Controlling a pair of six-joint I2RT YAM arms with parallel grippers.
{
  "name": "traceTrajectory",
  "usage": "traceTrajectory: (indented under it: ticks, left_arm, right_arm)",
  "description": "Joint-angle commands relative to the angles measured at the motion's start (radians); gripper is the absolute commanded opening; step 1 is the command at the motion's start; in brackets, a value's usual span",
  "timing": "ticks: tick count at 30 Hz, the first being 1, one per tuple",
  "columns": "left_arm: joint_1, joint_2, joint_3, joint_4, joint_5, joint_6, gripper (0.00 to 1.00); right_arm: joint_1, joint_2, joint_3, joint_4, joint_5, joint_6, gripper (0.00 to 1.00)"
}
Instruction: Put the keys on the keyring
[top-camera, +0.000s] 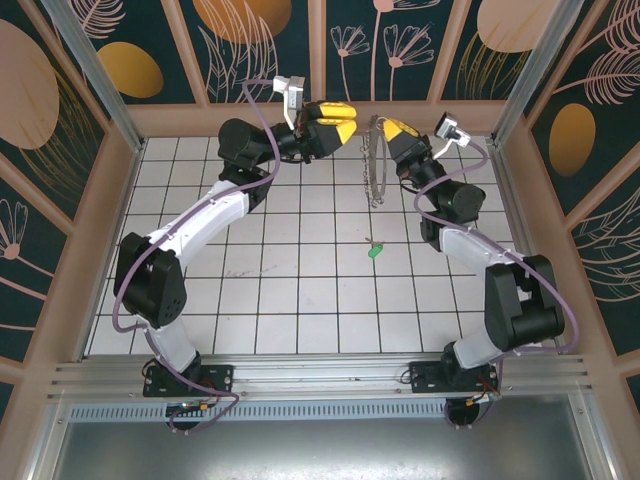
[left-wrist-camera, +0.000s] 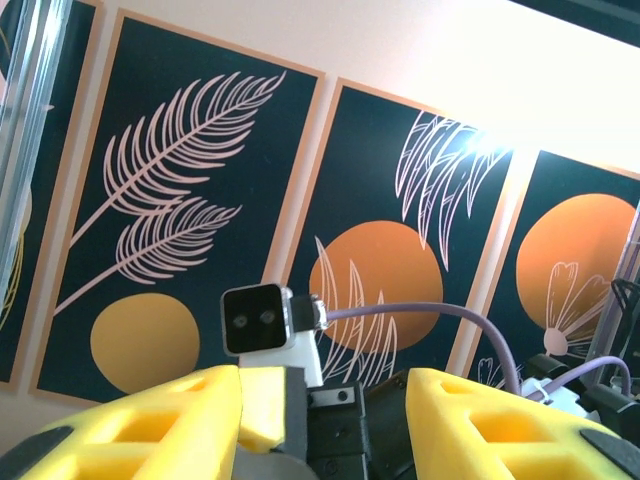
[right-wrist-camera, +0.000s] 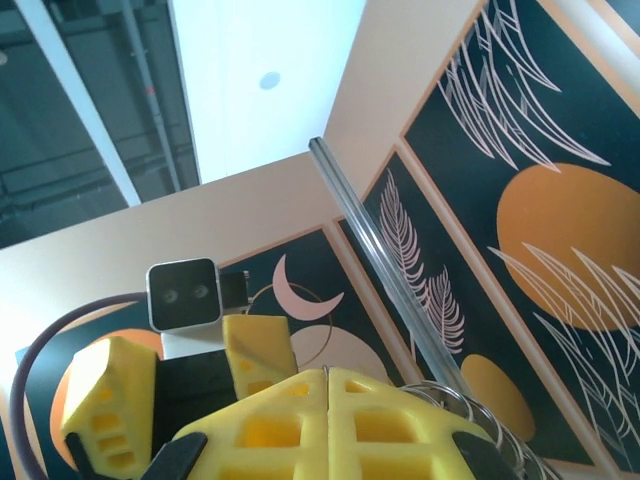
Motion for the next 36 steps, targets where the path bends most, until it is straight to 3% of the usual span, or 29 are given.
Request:
traceTrajectory:
  ticks: [1, 36]
  left_arm:
    - [-0.001, 0.029, 0.005, 0.079, -0.016, -0.055, 0.46]
    - [-0.002, 0.084, 0.013, 0.076, -0.009, -0.097, 0.32]
  right_arm:
    - [0.026, 0.002, 0.052, 0.176, 0.04, 0.02, 0.0]
    - [0.097, 0.054, 0.126, 0.176, 0.0, 0.03, 0.0]
